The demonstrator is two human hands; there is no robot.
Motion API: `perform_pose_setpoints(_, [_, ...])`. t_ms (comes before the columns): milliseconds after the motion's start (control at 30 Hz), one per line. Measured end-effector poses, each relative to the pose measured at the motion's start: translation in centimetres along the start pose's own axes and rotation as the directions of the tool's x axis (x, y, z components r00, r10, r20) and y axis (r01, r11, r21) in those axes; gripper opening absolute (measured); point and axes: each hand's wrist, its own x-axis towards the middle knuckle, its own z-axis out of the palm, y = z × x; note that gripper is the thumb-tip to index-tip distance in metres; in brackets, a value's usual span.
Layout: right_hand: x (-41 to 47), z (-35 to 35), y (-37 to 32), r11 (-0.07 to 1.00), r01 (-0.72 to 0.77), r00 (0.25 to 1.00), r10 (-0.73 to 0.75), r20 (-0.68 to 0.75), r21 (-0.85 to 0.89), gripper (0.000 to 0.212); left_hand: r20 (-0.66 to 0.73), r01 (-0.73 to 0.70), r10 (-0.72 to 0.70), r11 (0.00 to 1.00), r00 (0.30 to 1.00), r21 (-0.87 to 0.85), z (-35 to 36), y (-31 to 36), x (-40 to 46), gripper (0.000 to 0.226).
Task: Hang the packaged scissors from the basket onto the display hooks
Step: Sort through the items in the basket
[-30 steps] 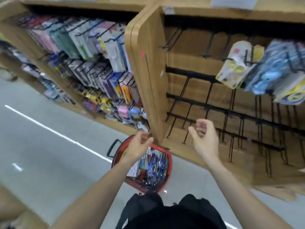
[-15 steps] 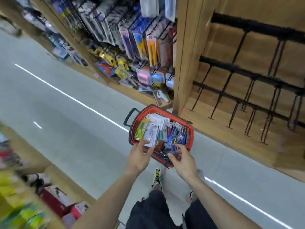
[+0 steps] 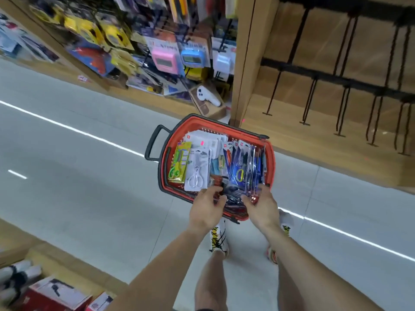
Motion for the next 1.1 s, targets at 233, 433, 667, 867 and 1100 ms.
perform_pose_setpoints(233, [8.5, 1.5, 5.0, 0.995, -0.072, 0.985, 0.06, -0.163, -0.072, 0.063, 0.064, -0.037, 0.039, 0.999, 0.997, -0.023, 6.8, -1.0, 6.8, 0.038])
perform_pose_setpoints(433, [13.8, 2.6, 6.6, 0.995, -0.012, 0.985, -0.006, -0.173, -0.101, 0.058, 0.04, -0.07, 0.072, 0.997, 0.997, -0.042, 12.2, 0.7, 12.9, 0.054])
perform_pose_setpoints(667, [16.9, 3.8, 8.4, 0.98, 0.035, 0.993, -0.057, -0.108, -0.197, 0.05, 0.001, -0.019, 0.019, 1.0, 1.0, -0.02, 16.3, 2.5, 18.4, 0.057])
perform_pose_setpoints(867, [17.5, 2.9, 10.5, 0.999, 0.042, 0.989, -0.038, -0.145, 0.026, 0.041, 0.02, 0.069, -0.068, 0.995, 0.997, -0.07, 17.3, 3.7, 19.4, 0.068])
perform_pose_setpoints(1100, [17.4, 3.3, 11.1, 0.993, 0.035, 0.98, -0.012, -0.2, 0.111, 0.038, -0.076, 0.032, -0.023, 0.992, 0.997, 0.119, 18.0, 4.0, 19.1, 0.055])
